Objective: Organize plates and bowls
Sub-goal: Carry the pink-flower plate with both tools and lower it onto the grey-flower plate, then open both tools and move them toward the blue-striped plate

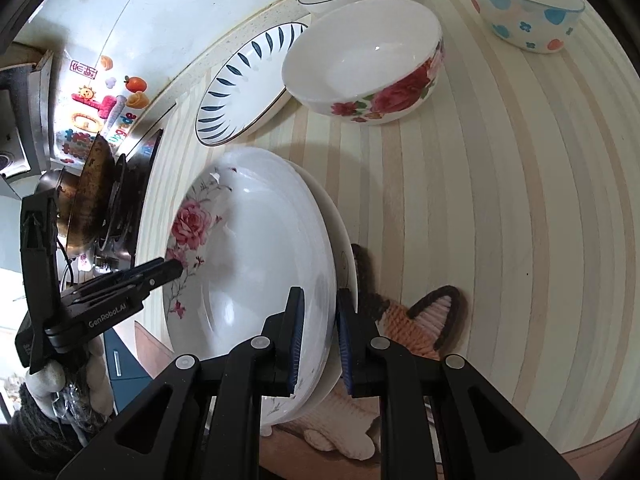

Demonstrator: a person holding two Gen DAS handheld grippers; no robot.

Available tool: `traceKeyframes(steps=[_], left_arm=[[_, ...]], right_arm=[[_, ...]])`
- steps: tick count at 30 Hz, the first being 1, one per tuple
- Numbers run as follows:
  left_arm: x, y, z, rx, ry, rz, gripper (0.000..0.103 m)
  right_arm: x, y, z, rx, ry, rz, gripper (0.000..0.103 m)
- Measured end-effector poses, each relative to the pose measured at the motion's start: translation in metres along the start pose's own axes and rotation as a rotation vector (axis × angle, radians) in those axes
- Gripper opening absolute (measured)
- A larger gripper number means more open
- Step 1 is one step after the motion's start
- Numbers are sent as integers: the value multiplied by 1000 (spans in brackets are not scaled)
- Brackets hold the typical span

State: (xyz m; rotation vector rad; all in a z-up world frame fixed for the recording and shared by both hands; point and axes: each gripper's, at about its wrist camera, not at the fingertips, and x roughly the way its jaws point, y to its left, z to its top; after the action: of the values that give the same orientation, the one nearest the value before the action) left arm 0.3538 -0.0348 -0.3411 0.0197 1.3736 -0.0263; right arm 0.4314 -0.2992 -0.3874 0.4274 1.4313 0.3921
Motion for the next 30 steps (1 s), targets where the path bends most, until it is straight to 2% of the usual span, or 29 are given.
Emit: traceKeyframes(steps=[10,15,18,22,24,25,26,28,30], left_arm=[[1,-2,-3,-18,20,14,27],[-16,7,-8,-67,23,-12,27],[-39,18,-1,-106,5,-56,28],[-65,32,30,-144,-21,-115,28],[-69,41,56,-157,-36,-134,28],[-68,43,68,-159,-38,-139,28],[-65,48,85,-166,-39,-143,28],[-56,55,108,-174,-29,-142,28],[-42,61,134,-180,-13,-153,28]], right_arm=[[-1,0,-3,23,66,-3,17],[-12,-5,-6,21,81,-4,20],[-28,-9,-2,32,67,47,20],[-58,-1,20,39,26,81,21],[-72,12,42,40,-6,95,24],[-76,20,54,33,-19,104,27],[-78,28,67,25,-31,104,34],[-79,47,101,-10,-63,69,39],[-72,59,131,-26,-76,18,39]])
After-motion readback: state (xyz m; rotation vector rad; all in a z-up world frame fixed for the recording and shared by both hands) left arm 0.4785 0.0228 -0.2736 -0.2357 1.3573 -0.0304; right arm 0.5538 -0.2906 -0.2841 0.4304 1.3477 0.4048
